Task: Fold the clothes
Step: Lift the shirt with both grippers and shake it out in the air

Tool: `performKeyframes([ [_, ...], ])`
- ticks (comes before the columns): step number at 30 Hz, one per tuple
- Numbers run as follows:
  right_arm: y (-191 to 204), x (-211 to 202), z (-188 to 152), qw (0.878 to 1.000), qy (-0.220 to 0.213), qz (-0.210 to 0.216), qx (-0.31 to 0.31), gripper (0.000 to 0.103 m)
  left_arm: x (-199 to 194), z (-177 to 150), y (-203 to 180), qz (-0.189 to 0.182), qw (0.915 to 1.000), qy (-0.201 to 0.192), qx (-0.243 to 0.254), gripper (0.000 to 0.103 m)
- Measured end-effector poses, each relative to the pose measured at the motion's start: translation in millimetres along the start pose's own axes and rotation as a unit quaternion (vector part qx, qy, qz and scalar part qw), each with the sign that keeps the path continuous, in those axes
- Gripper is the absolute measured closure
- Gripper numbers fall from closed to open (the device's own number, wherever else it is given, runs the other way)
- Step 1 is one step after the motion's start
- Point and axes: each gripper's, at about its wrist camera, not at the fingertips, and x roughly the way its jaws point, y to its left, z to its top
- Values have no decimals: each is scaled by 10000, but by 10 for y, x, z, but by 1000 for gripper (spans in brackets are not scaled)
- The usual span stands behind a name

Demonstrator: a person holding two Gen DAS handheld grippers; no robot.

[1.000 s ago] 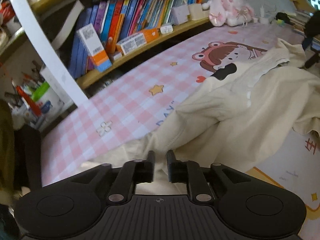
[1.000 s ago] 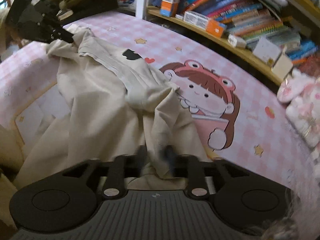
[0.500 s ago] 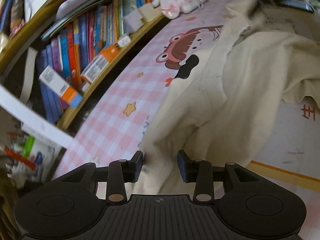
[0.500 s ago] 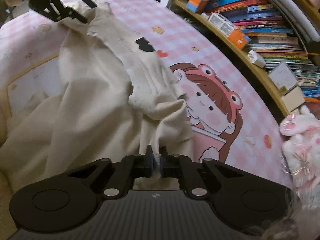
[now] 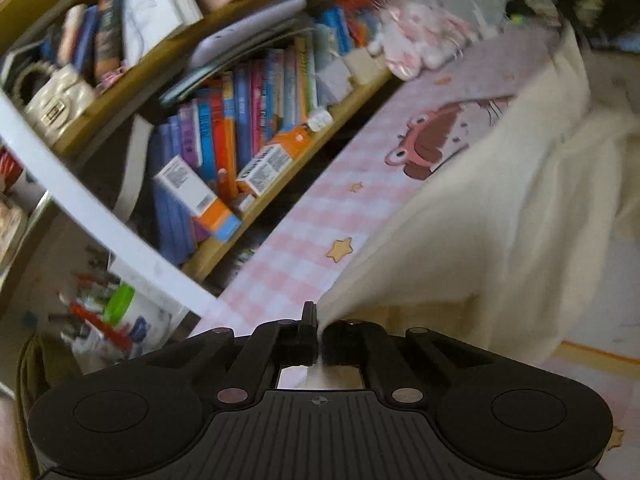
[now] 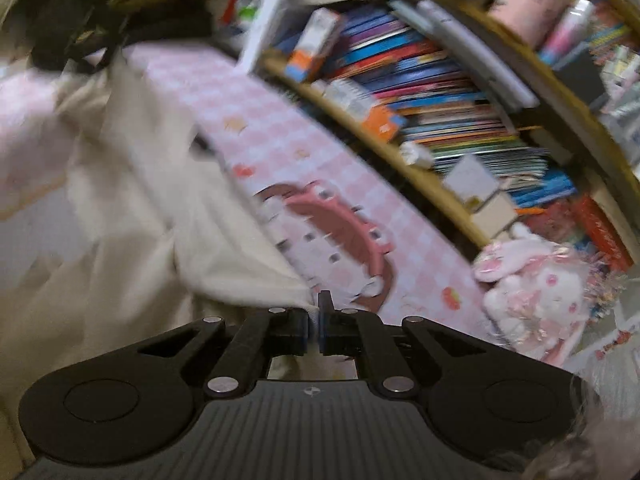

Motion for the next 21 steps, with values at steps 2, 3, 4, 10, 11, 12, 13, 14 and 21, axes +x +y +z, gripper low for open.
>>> performKeyframes([
  [2,147,104,-15,9996,100,3,-268,97,-48,-6,13,34,10000,-26,-32,100],
  [3,207,157,-24,9991,156,-65,-387,94,-40,-2,-33,25,10000,-9,35,100],
  [4,267,210,-33,9984,213,-134,-506,89,-31,-6,-45,17,10000,-3,42,100],
  [10,462,431,-127,9905,456,-577,-1164,70,59,-25,-22,-11,9999,61,-109,100],
  [11,475,436,-146,9881,440,-652,-1319,68,65,-33,-27,-24,9999,80,-101,100],
  [12,489,428,-161,9851,377,-716,-1515,68,71,-41,-32,-36,9999,100,-92,100],
  [13,503,417,-176,9816,304,-777,-1718,68,67,-44,-33,-48,9999,114,-94,100],
  [14,522,388,-192,9769,168,-784,-1981,68,67,-44,-30,-57,9998,138,-121,100],
  [21,428,412,-209,9739,239,-358,-2229,99,-104,-21,-36,139,9970,378,-660,100],
])
